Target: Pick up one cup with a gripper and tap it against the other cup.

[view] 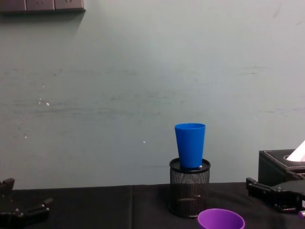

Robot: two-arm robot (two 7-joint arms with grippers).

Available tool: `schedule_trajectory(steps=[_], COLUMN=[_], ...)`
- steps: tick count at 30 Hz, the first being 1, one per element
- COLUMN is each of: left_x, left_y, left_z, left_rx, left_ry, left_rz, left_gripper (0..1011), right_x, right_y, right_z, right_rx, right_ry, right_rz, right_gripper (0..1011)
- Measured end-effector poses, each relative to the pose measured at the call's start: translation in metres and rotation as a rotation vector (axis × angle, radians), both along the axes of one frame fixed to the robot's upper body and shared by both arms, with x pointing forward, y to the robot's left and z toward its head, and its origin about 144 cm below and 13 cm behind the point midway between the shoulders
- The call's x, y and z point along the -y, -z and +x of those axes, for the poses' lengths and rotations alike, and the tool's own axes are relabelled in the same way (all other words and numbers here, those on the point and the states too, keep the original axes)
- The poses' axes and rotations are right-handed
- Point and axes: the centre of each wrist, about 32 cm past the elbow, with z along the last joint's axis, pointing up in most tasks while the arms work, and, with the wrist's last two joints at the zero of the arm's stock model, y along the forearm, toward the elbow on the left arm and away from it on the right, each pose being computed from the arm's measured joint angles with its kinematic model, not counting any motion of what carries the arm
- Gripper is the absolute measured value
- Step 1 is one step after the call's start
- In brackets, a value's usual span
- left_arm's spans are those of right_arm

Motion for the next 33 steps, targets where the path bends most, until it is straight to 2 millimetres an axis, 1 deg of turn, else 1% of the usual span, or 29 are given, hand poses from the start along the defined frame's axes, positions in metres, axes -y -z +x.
schedule_trajectory(steps=[33], left_x=[0.0000], left_y=[0.0000], left_z=[0.0000], left_rx=[0.000], left_ry=[0.000], left_rz=[0.000], left_gripper=[1000], right_x=[0.0004], right_y=[-0.0016], right_z=[-0.0004], right_rx=[0.003], right_ry=[0.002], right_rz=[-0.006], right_gripper=[1003])
